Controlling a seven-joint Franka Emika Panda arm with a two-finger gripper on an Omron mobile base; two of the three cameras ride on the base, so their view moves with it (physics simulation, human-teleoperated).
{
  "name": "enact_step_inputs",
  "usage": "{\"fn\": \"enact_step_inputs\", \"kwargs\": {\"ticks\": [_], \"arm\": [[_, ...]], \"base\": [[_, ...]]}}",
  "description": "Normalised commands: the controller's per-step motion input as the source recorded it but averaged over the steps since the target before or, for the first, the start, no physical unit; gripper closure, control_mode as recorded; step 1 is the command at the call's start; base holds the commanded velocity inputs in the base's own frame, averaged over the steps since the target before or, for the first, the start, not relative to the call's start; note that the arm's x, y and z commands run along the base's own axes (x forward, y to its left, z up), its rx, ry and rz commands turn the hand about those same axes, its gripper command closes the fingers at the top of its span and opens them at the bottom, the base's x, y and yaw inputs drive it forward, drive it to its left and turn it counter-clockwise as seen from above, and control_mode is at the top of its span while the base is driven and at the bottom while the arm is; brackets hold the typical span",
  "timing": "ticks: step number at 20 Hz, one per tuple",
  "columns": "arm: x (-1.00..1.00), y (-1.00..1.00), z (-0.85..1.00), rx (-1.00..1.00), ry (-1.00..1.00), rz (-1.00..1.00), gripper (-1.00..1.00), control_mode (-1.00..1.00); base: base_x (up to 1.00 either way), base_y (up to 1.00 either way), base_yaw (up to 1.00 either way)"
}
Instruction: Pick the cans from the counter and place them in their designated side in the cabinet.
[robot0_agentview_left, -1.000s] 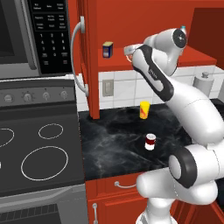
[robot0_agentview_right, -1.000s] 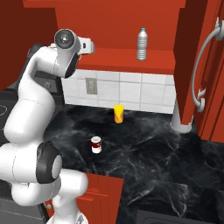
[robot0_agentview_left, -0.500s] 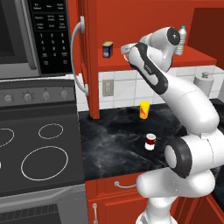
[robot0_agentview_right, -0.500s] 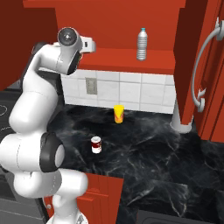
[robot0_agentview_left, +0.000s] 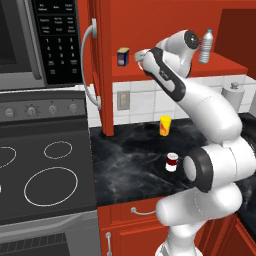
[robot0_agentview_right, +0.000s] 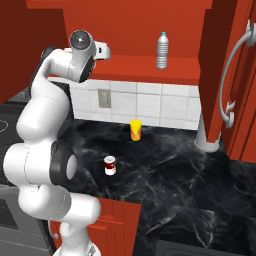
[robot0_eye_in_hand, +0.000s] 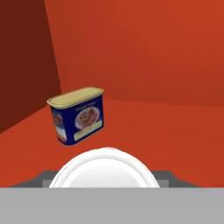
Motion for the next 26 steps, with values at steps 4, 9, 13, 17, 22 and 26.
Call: {"fn": "enact_step_inputs", "kwargs": {"ticks": [4, 9, 13, 17, 22, 26], "arm": [[0.24, 0.07, -0.06, 0.00, 0.04, 0.00, 1.00, -1.00], [0.25, 0.06, -0.02, 0.00, 0.03, 0.00, 1.00, -1.00], [0.26, 0.06, -0.04, 0.00, 0.03, 0.00, 1.00, -1.00], [0.25, 0.06, -0.06, 0.00, 0.03, 0.00, 1.00, -1.00], [0.24, 0.03, -0.07, 0.00, 0.03, 0.00, 1.00, -1.00], [0.23, 0.01, -0.11, 0.00, 0.02, 0.00, 1.00, -1.00]], "base": [[0.00, 0.00, 0.00], [0.00, 0.00, 0.00], [0.00, 0.00, 0.00], [0.00, 0.00, 0.00], [0.00, 0.00, 0.00], [0.00, 0.00, 0.00]]}}
